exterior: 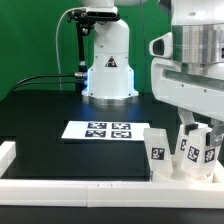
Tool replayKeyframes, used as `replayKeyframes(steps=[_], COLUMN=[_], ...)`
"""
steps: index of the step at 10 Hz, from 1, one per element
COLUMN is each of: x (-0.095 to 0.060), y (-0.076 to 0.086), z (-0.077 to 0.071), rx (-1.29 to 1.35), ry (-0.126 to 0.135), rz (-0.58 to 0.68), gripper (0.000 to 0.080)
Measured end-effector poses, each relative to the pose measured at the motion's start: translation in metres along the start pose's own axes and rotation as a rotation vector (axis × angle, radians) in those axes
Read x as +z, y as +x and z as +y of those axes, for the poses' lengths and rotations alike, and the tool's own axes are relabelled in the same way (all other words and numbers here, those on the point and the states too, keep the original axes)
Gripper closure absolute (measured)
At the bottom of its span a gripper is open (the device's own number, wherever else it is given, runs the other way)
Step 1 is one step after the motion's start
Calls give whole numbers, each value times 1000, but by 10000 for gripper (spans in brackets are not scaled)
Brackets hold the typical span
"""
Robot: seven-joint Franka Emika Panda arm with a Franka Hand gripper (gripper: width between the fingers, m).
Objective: Assemble stool
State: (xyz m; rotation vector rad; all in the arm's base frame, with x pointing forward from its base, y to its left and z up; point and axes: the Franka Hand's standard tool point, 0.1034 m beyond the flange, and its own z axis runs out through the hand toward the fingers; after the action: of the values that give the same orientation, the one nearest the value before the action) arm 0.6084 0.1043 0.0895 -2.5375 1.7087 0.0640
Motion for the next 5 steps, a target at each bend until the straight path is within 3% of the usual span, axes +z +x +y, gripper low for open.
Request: replayKeyframes(steps=[4, 5], x=[2, 1], y=[-1, -3], z=[0, 0], rx=[210, 376], ry=[-2, -3], rz=[-2, -19], gripper=[463, 463])
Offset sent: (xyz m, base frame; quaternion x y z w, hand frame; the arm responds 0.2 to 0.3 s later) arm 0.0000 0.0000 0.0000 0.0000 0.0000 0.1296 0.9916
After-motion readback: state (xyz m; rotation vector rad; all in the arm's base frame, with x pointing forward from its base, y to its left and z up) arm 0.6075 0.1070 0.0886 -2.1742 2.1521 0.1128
